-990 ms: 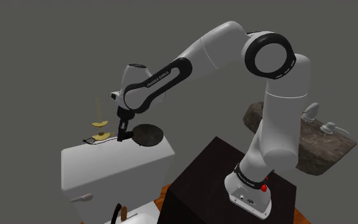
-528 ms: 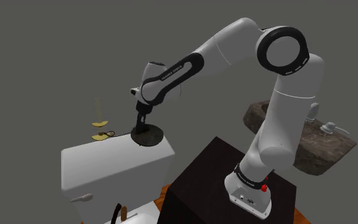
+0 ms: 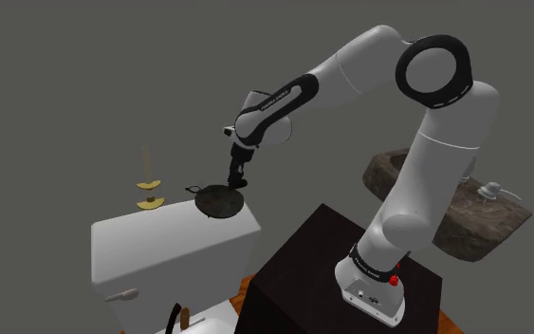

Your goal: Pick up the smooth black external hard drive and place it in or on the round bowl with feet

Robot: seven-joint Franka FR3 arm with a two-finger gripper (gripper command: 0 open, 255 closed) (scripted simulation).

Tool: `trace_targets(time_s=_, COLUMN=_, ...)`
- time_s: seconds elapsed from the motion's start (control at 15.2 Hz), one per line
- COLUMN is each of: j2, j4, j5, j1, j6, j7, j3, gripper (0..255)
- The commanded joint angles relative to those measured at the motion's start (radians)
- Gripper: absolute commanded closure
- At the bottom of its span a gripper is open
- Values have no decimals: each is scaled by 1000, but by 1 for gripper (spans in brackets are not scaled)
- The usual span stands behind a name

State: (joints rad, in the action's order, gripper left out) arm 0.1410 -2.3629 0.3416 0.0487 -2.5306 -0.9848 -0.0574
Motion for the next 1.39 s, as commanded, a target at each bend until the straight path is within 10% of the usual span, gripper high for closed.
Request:
trace_targets(time_s=0.0, j2=-24, j4=-16, j5=3, j1=-31, j6=20, j7=-54, j3=22, gripper=255)
trace_targets(time_s=1.32, j2=159, j4=-13, j5=88, j1=-43, j6=-155, j7=-146, j3=-9, gripper=255)
